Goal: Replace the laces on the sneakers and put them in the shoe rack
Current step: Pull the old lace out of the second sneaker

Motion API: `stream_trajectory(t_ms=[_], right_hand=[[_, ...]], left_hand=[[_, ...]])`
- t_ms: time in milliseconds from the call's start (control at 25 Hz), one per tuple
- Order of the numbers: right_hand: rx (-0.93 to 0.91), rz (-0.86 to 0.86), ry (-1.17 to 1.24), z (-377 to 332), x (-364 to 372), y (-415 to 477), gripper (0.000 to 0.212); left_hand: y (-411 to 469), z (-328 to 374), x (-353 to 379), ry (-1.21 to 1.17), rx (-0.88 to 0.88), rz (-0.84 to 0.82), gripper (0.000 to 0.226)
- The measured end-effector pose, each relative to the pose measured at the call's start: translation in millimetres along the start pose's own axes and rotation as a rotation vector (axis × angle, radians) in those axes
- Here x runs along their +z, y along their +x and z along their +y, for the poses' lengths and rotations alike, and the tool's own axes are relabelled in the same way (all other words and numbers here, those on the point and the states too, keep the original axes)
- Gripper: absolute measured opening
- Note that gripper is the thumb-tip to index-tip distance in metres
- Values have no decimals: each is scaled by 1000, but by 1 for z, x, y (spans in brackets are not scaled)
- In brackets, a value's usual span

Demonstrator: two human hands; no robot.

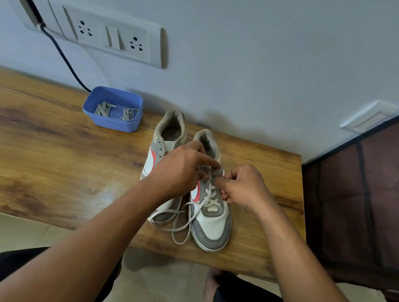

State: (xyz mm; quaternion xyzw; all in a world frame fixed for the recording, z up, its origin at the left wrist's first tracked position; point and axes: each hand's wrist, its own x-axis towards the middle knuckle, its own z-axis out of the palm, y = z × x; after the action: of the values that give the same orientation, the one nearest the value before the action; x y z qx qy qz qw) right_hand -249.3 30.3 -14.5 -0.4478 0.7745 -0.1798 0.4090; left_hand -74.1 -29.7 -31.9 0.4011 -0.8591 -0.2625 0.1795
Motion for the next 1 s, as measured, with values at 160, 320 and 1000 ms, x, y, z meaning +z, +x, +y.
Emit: stream_trajectory(t_ms=[160,320,1000], right_hand=[[30,-101,129,10,-11,-4,19],[14,-82,94,7,-9,-1,25],[-115,20,2,6,-16,-1,7]], left_hand=[[1,-1,0,-71,-16,15,42],[4,-1,-1,-81,-34,7,41],[1,4,-5,-86,-59,-19,39]])
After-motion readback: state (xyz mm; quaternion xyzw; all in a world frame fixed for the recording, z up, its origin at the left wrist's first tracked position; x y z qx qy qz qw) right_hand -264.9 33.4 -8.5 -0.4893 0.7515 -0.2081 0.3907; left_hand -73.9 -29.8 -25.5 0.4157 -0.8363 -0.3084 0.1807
